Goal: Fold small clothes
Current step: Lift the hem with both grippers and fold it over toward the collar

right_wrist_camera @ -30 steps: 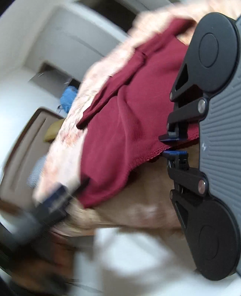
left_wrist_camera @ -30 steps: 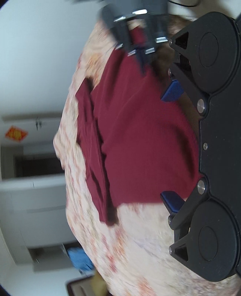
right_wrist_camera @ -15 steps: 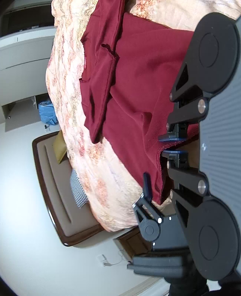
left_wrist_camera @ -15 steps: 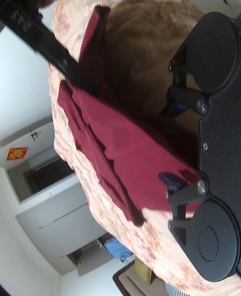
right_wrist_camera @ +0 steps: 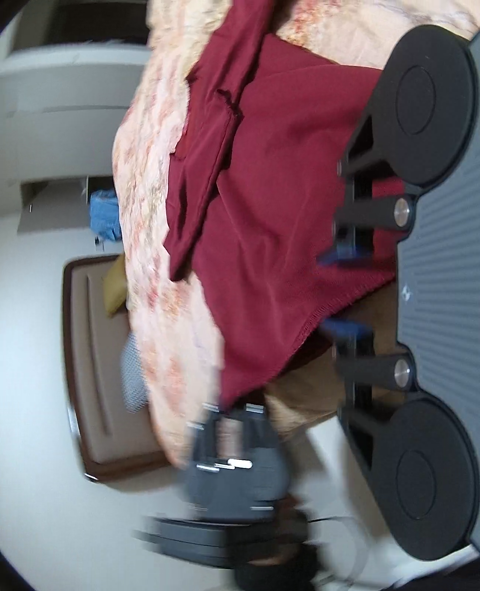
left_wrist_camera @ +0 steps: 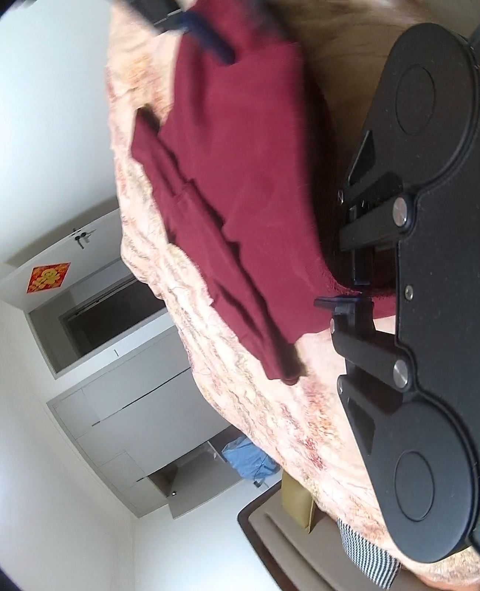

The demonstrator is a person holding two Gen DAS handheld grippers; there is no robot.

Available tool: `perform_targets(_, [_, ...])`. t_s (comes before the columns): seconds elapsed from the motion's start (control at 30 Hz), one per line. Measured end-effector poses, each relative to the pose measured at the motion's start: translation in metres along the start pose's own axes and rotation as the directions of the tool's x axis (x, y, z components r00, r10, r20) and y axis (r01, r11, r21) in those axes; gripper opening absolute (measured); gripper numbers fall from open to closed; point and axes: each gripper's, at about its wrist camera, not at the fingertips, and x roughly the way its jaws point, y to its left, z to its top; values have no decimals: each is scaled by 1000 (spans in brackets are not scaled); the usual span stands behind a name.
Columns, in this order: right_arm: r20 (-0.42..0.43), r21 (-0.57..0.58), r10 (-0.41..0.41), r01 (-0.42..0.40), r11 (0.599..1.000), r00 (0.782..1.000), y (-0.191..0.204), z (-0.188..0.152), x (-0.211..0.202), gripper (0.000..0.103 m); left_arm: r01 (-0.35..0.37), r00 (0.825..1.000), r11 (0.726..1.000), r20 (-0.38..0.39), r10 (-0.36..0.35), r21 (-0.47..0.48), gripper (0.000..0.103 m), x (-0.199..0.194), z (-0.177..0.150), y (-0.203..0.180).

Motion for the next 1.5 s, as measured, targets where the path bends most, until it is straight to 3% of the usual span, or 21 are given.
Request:
perform_targets(0.03, [-3, -37, -14, 14, 999, 1000, 7, -3, 3, 61, 10, 1000, 1000, 0, -10, -14, 5, 2, 5, 5])
perform_targets(0.2, [24, -178, -117, 119, 977, 993, 41, -18, 21, 66, 66, 998, 993, -12, -67, -100, 5, 11, 34, 30])
perform_targets(0.3, [54, -299, -256, 260, 918, 965, 64, -29, 38, 66, 73, 997, 990, -8, -75, -121, 5, 13, 45, 38])
perform_targets(0.4, [116, -398, -422, 431, 810, 899, 78, -41, 50, 59, 54, 999, 993, 6, -54, -103, 5, 11, 51, 40])
perform_targets(0.5, [181, -457, -534, 551, 698, 826, 78, -57, 48, 40, 27, 1000, 997, 15, -26, -74, 6, 10, 48, 36])
perform_targets(0.57, [231, -496, -607, 629, 599, 760, 73, -73, 45, 27, 0, 1000, 999, 12, 0, -34, 9, 7, 38, 28])
perform_targets(0.6, [249, -512, -638, 658, 552, 729, 69, -81, 42, 26, -5, 1000, 1000, 7, 5, -11, 10, 6, 31, 23])
perform_targets(0.63, [255, -518, -662, 678, 523, 705, 65, -88, 38, 26, -4, 1000, 1000, -1, 4, 12, 11, 5, 24, 18])
perform_targets(0.67, [252, -509, -671, 686, 520, 697, 61, -92, 33, 22, -1, 1000, 999, -11, 2, 34, 10, 4, 17, 13])
perform_targets(0.7, [247, -493, -676, 691, 529, 694, 57, -94, 27, 17, -2, 1000, 998, -20, 3, 57, 7, 3, 12, 7])
perform_targets(0.73, [237, -479, -674, 688, 545, 699, 54, -94, 21, 6, -7, 1000, 997, -22, 9, 80, 4, 0, 7, 2])
perform_targets(0.83, [266, -454, -663, 698, 554, 700, 53, -89, 6, 6, -51, 998, 991, 52, 45, 125, 3, -20, 0, -9])
perform_targets(0.97, [320, -390, -673, 740, 549, 668, 53, -75, -17, 5, -136, 980, 970, 174, 101, 202, 3, -53, -1, -20])
perform_targets(1.07, [353, -369, -677, 761, 534, 646, 57, -71, -43, 5, -142, 974, 968, 204, 99, 208, 3, -78, 1, -20])
perform_targets(1.17, [367, -380, -672, 763, 523, 643, 73, -73, -69, 5, -106, 980, 968, 191, 62, 226, 3, -107, -2, -21])
perform_targets(1.27, [335, -411, -652, 728, 548, 680, 94, -78, -94, 5, -52, 987, 966, 157, 12, 252, 3, -141, -9, -22])
perform_targets(1.4, [264, -395, -614, 664, 635, 744, 127, -82, -136, 5, 38, 993, 969, 97, -63, 245, 3, -184, -20, -22])
perform_targets(1.5, [197, -421, -586, 608, 673, 786, 151, -85, -159, 5, 89, 993, 973, 63, -104, 213, 3, -198, -25, -18])
